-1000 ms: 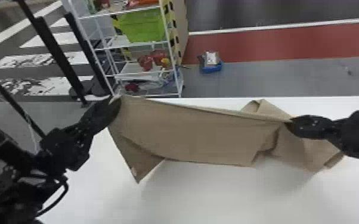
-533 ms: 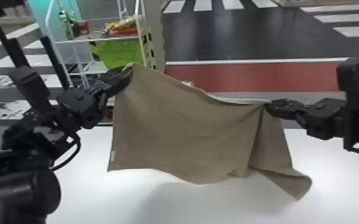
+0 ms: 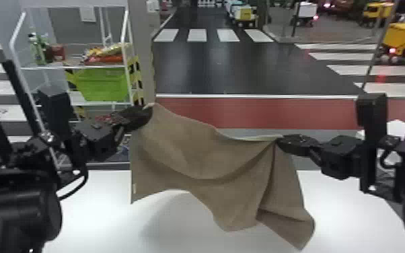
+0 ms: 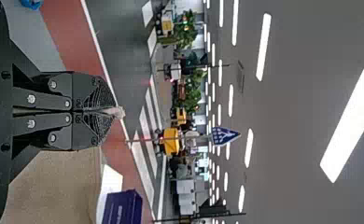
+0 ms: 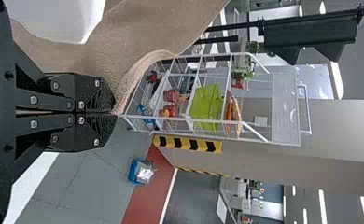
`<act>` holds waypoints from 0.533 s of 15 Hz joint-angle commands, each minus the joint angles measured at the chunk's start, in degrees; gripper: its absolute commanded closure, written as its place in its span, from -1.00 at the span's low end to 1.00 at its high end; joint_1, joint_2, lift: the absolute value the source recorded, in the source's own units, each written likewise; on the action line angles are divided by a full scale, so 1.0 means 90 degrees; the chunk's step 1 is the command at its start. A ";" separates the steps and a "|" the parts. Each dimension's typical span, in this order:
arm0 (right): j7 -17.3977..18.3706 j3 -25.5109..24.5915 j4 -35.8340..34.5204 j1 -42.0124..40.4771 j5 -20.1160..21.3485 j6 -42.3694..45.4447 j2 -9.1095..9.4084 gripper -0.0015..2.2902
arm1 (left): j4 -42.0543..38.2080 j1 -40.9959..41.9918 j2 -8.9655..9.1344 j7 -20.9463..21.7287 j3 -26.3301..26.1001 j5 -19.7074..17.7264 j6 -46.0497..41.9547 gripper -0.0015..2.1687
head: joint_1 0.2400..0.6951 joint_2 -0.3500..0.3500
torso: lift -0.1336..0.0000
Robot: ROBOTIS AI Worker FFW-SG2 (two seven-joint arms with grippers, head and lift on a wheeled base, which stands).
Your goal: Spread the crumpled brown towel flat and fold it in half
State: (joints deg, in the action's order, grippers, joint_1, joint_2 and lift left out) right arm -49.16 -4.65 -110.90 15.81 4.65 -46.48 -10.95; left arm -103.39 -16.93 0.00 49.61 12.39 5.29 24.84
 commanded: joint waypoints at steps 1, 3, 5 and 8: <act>-0.0104 0.0038 -0.0588 -0.0633 -0.0029 -0.0007 -0.0092 0.22 | -0.0319 0.0641 -0.0058 0.0357 0.0264 -0.0041 -0.0128 0.22 | 0.04 0.00 | -0.84; -0.0290 0.0058 -0.0881 -0.1053 -0.0068 0.0032 -0.0112 0.22 | -0.0954 0.1412 -0.0175 0.0631 0.0498 -0.0138 -0.0245 0.22 | 0.23 0.02 | -0.84; -0.0465 0.0067 -0.1057 -0.1366 -0.0078 0.0052 -0.0131 0.22 | -0.1423 0.2252 -0.0263 0.1031 0.0762 -0.0382 -0.0733 0.22 | 0.52 0.12 | -0.84; -0.0749 0.0194 -0.1203 -0.1747 -0.0058 0.0071 -0.0229 0.22 | -0.1745 0.3229 -0.0312 0.1529 0.1016 -0.0539 -0.1554 0.22 | 0.80 0.19 | -0.84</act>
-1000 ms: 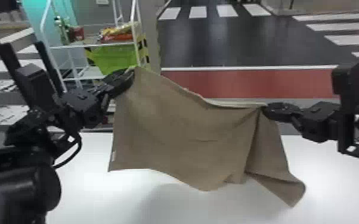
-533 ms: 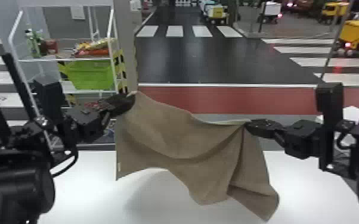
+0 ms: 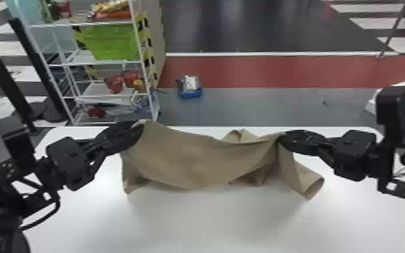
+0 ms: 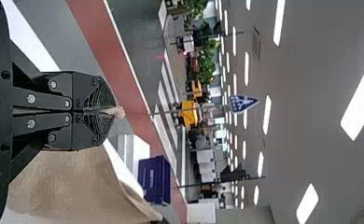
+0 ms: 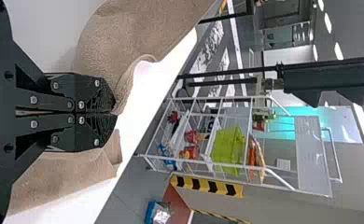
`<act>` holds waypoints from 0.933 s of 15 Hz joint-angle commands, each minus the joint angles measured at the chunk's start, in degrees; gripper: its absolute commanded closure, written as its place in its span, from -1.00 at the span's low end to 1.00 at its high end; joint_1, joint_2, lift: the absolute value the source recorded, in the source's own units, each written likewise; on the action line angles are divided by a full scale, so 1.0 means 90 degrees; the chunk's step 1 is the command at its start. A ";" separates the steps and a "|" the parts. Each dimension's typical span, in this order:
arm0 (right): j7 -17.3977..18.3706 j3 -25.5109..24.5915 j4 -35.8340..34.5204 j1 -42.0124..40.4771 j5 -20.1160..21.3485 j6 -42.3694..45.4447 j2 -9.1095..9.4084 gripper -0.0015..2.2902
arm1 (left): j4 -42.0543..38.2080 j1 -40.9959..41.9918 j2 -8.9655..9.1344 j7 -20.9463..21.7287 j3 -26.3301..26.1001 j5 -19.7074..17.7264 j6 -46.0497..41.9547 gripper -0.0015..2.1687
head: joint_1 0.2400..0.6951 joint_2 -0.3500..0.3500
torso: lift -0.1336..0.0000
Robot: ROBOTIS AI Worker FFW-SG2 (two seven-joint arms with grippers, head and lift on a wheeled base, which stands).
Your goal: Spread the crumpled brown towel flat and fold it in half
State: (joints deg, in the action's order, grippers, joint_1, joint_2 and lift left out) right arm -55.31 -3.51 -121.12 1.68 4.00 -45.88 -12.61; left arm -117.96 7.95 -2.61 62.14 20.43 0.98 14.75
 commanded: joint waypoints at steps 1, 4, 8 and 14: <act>-0.0153 0.0107 -0.0116 -0.0274 0.0044 0.0004 -0.0063 0.22 | -0.0135 0.0698 -0.0023 0.0283 0.0220 -0.0089 -0.0666 0.22 | 0.90 0.21 | -0.84; -0.0417 0.0341 -0.0224 -0.0577 0.0200 -0.0035 -0.0181 0.22 | -0.0135 0.1460 -0.0150 0.0771 0.0435 -0.0118 -0.1779 0.20 | 1.00 0.28 | -0.84; -0.0603 0.0517 -0.0214 -0.0763 0.0415 -0.0035 -0.0327 0.22 | -0.0135 0.2104 -0.0286 0.1172 0.0494 -0.0021 -0.2658 0.20 | 1.00 0.37 | -0.84; -0.1179 0.1005 -0.0185 -0.0997 0.0874 -0.0035 -0.0493 0.22 | -0.0262 0.2290 -0.0452 0.2480 0.0699 0.0390 -0.2775 -0.36 | 1.00 0.47 | -0.84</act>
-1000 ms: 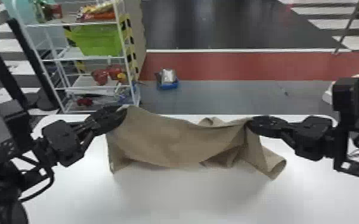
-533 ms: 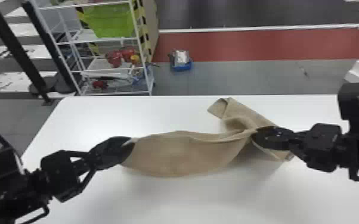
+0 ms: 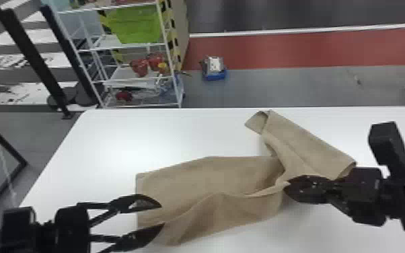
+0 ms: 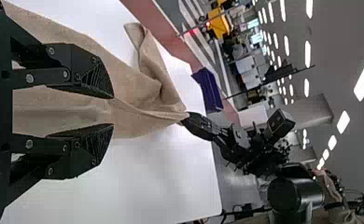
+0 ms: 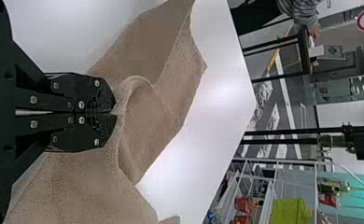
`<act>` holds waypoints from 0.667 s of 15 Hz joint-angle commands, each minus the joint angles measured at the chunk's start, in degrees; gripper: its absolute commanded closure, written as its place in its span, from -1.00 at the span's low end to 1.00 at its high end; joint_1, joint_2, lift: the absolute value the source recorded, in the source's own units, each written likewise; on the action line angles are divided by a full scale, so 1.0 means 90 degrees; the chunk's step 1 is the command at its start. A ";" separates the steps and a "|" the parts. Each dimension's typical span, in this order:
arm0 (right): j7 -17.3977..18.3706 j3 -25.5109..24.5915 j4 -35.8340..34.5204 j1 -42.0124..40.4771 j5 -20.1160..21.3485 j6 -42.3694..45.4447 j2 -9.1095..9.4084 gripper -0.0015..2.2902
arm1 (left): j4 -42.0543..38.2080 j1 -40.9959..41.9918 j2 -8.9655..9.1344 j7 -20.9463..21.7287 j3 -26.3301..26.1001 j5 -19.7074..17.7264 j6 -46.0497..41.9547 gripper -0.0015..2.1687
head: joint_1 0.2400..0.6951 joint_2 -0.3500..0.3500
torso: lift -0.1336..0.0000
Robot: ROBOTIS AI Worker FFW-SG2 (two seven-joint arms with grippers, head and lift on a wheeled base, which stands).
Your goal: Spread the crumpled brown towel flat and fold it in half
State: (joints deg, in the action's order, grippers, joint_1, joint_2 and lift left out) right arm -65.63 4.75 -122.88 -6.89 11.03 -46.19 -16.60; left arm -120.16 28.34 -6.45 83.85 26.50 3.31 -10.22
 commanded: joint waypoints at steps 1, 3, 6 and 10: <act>-0.0119 0.0146 0.0040 -0.0065 0.0161 0.0000 -0.0099 0.22 | -0.0038 0.0035 -0.0036 0.0225 0.0024 0.0287 -0.0001 -0.64 | 1.00 0.49 | -0.84; -0.0276 0.0244 0.0050 -0.0114 0.0259 0.0000 -0.0118 0.22 | -0.0077 0.0045 -0.0104 0.0459 0.0053 0.0404 -0.0021 -0.95 | 1.00 0.54 | -0.84; -0.0510 0.0361 0.0050 -0.0123 0.0318 0.0000 -0.0128 0.22 | -0.0106 -0.0053 -0.0114 0.0440 0.0239 0.0414 -0.0001 -0.94 | 1.00 0.60 | -0.84; -0.0588 0.0596 0.0021 -0.0055 0.0327 -0.0039 -0.0060 0.22 | -0.0379 -0.0102 0.0043 -0.0664 0.0190 0.0179 0.0585 -0.93 | 1.00 0.71 | -0.84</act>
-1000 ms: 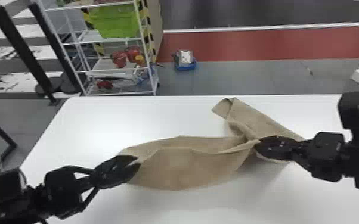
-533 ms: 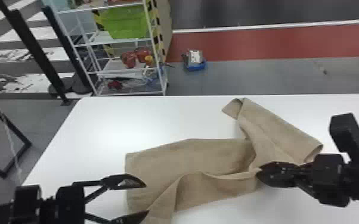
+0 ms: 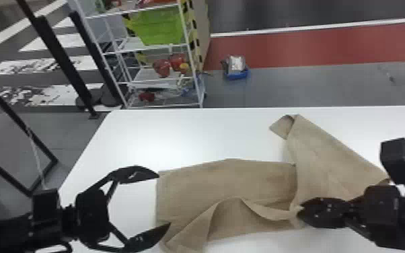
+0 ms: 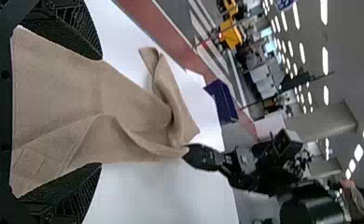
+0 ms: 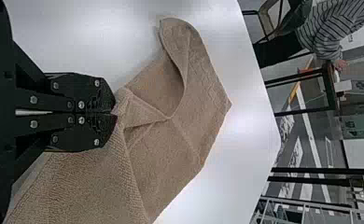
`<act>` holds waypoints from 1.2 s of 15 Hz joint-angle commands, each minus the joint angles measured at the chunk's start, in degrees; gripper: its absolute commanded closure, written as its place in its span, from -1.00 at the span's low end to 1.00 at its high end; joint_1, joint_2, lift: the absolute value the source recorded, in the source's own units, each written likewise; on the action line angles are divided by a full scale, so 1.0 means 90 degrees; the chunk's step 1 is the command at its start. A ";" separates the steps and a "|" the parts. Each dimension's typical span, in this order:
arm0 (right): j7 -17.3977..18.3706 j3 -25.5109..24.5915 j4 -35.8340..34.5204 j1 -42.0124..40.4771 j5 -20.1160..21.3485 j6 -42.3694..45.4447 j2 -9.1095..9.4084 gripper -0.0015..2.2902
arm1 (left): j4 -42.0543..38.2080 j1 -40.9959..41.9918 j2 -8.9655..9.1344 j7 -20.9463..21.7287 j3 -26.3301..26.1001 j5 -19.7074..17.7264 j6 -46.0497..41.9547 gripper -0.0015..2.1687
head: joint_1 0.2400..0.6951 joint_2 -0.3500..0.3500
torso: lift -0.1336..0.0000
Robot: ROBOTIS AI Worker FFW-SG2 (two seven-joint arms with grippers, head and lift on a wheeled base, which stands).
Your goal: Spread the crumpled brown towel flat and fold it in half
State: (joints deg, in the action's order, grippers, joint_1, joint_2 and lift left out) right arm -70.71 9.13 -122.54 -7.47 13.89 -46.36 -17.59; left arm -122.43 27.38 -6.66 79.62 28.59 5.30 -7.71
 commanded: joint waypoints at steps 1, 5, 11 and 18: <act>-0.0083 0.0206 -0.0057 -0.0009 0.0058 -0.0040 0.0069 0.22 | -0.0215 0.0005 0.0115 -0.0194 -0.0071 -0.0120 0.0736 -0.93 | 1.00 0.72 | -0.84; -0.0846 0.0821 -0.0145 0.0010 0.0419 -0.0021 0.0108 0.22 | -0.0430 0.0015 0.0115 -0.0262 -0.0178 -0.0218 0.1751 -0.93 | 1.00 0.85 | -0.84; -0.0846 0.1300 -0.0125 0.0079 0.1865 0.0585 -0.0009 0.22 | -0.0488 0.0132 0.0125 -0.0321 -0.0159 -0.0091 0.1927 -0.93 | 1.00 1.00 | -0.84; -0.0846 0.1378 0.0021 0.0215 0.2910 0.0995 -0.0331 0.22 | -0.0498 0.0288 0.0125 -0.0399 -0.0432 0.0193 0.2220 -0.93 | 1.00 0.77 | -0.84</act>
State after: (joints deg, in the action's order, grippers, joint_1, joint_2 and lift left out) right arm -78.13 21.64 -122.91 -5.50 40.38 -37.35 -20.23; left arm -127.01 29.73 -5.54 76.27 25.11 6.64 12.24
